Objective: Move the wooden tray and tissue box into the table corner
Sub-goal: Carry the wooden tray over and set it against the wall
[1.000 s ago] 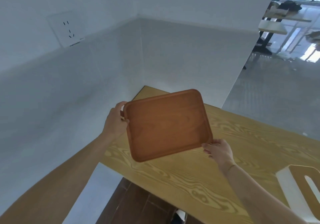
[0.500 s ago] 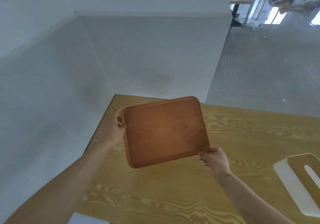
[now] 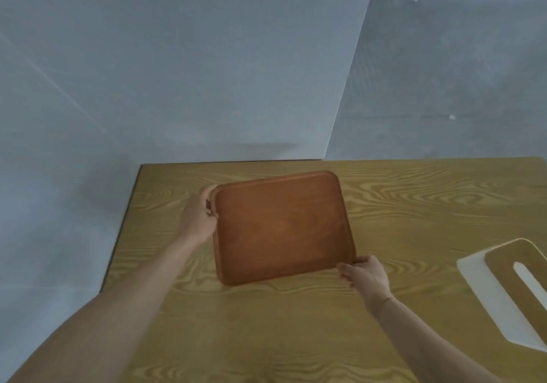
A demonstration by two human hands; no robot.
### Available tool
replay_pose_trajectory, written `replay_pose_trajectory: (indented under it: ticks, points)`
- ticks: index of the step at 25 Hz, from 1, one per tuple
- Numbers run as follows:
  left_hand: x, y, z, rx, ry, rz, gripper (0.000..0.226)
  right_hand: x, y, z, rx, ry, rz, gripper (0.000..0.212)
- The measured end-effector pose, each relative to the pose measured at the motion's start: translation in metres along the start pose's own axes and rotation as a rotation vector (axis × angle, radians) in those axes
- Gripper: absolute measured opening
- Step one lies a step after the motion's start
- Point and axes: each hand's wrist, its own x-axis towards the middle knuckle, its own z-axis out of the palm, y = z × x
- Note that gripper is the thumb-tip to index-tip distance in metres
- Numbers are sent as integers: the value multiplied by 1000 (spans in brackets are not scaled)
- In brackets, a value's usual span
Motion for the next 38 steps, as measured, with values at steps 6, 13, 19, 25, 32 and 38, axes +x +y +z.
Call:
replay_pose_trajectory:
  ticks: [6,13,19,25,32,38]
  points:
    - [58,4,29,41,-131,21,67,23,1,18,0,74,77,37]
    - [100,-1,43,80,-199,24,68,36,0,41,23,125,129,40]
    - [107,-7,52,125,-194,20,67,39,-3,44,-26,142,116,35]
    - [103,-4,58,142,-175,12,63,39,-5,39,-119,125,63,36]
    - [39,-26,61,239,-73,79,63,29,7,28,-690,222,-402,69]
    - [-36,-70,70,309,-113,186,100,46,19,18,-976,111,-512,101]
